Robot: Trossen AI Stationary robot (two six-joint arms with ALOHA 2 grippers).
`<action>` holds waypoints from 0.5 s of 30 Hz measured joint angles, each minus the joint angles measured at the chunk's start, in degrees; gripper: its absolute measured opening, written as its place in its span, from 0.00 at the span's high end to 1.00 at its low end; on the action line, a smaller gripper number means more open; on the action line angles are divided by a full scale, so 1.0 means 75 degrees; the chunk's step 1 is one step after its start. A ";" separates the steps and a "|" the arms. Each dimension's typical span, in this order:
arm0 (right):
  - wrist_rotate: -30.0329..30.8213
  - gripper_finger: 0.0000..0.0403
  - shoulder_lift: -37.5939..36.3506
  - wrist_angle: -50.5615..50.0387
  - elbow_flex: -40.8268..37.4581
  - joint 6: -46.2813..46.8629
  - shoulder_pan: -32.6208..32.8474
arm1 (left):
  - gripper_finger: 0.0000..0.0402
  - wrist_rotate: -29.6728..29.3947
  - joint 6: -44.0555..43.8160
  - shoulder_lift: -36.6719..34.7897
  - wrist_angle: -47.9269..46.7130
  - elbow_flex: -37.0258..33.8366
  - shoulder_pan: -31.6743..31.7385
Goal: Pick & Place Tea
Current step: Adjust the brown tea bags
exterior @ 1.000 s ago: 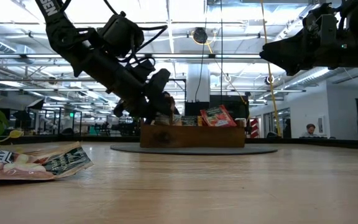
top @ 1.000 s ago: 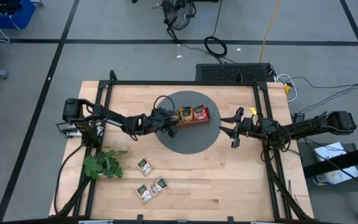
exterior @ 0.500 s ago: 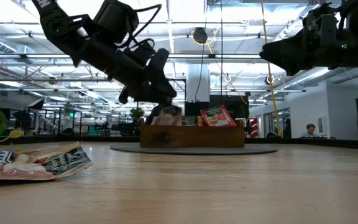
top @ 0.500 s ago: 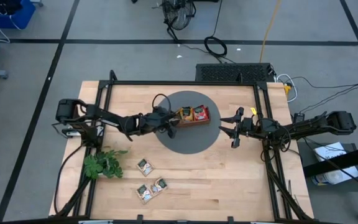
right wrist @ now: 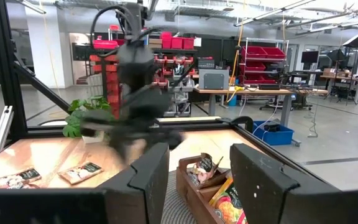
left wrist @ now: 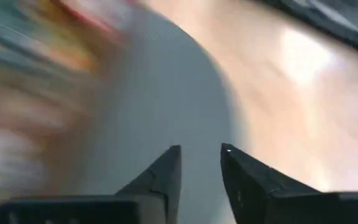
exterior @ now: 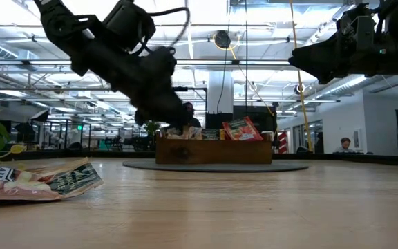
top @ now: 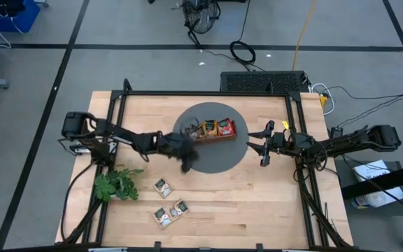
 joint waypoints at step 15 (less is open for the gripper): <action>0.0001 0.61 0.0000 -0.0003 -0.0001 0.0000 -0.0001 | 0.74 0.1872 -0.4693 0.0000 -0.4262 0.0294 -0.2337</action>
